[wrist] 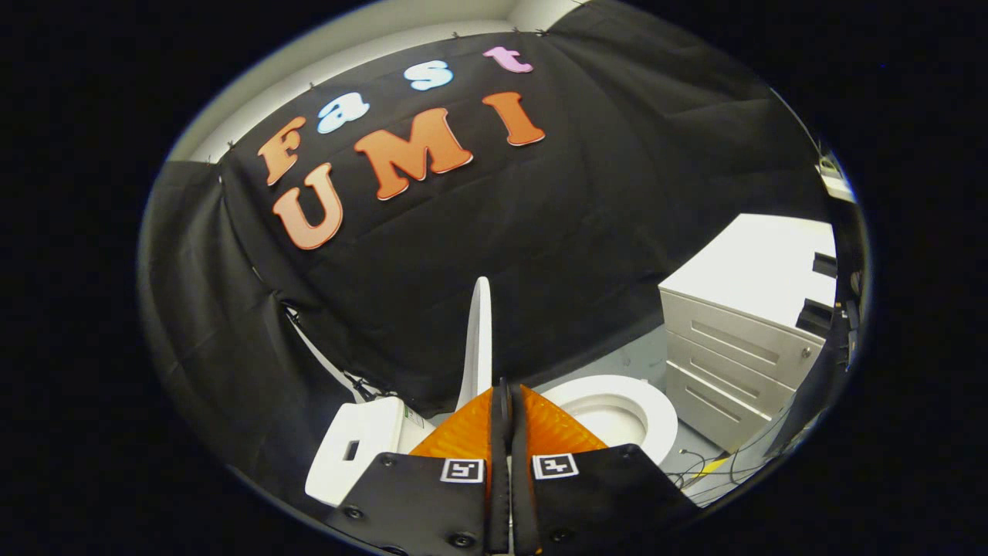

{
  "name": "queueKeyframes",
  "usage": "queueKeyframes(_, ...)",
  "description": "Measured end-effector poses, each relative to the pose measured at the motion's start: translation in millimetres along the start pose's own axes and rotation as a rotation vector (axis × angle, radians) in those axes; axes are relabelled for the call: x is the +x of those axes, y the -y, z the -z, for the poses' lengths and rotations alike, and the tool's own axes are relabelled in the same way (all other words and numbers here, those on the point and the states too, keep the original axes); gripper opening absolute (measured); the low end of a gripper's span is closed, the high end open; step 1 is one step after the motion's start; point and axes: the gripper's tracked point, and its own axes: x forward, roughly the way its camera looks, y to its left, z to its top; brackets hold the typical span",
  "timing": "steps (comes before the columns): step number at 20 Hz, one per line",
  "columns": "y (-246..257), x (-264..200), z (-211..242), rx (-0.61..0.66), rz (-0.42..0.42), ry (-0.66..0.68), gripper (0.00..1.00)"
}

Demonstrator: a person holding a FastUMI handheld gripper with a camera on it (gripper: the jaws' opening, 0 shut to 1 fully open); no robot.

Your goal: Open the toilet lid.

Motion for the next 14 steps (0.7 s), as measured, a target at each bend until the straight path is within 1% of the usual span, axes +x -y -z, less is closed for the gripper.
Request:
queueKeyframes(2,-19,-4,0,-0.03,-0.016,0.006,0.1)
queueKeyframes(9,-70,-11,3,-0.058,-0.088,0.005,0.1)
queueKeyframes(14,-116,-18,14,-0.145,-0.127,0.018,0.1)
